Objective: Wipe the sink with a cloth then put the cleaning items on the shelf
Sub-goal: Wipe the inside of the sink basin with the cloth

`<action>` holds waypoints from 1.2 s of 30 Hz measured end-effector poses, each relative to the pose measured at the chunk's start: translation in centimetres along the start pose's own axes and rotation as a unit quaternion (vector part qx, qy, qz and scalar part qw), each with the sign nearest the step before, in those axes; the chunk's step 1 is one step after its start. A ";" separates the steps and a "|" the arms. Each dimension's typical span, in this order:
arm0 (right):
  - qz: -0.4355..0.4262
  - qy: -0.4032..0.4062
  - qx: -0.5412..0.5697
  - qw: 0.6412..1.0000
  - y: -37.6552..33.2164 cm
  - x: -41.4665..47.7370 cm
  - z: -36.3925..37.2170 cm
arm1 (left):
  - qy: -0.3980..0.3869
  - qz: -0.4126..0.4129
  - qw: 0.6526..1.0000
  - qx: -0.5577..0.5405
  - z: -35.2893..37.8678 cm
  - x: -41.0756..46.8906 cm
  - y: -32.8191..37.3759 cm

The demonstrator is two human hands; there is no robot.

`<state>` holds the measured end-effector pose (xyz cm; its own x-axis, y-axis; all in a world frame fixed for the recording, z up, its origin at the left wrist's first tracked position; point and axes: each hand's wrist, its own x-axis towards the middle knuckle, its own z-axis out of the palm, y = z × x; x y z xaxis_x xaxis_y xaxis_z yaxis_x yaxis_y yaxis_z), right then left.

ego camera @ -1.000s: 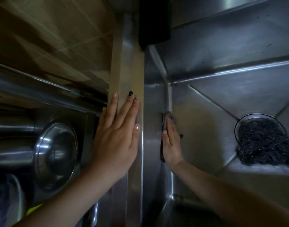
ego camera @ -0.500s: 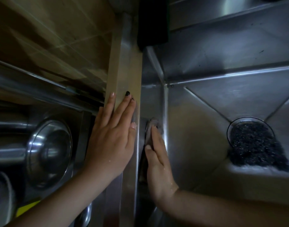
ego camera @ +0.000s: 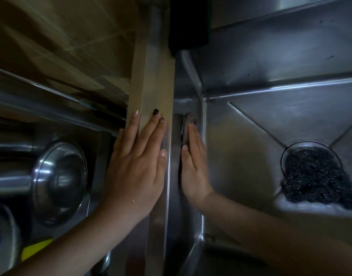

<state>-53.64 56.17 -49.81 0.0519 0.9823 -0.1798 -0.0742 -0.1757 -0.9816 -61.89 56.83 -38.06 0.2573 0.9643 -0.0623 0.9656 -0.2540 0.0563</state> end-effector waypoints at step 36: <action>-0.046 -0.002 0.038 0.998 -3.4 -0.4 0.0 | 0.022 0.003 1.000 0.006 0.4 0.0 -0.1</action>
<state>-53.41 56.39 -46.42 0.0578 0.9944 -0.0886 -0.1441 -0.0795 -0.9864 -62.00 56.82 -38.43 0.2605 0.9653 -0.0178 0.9647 -0.2595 0.0447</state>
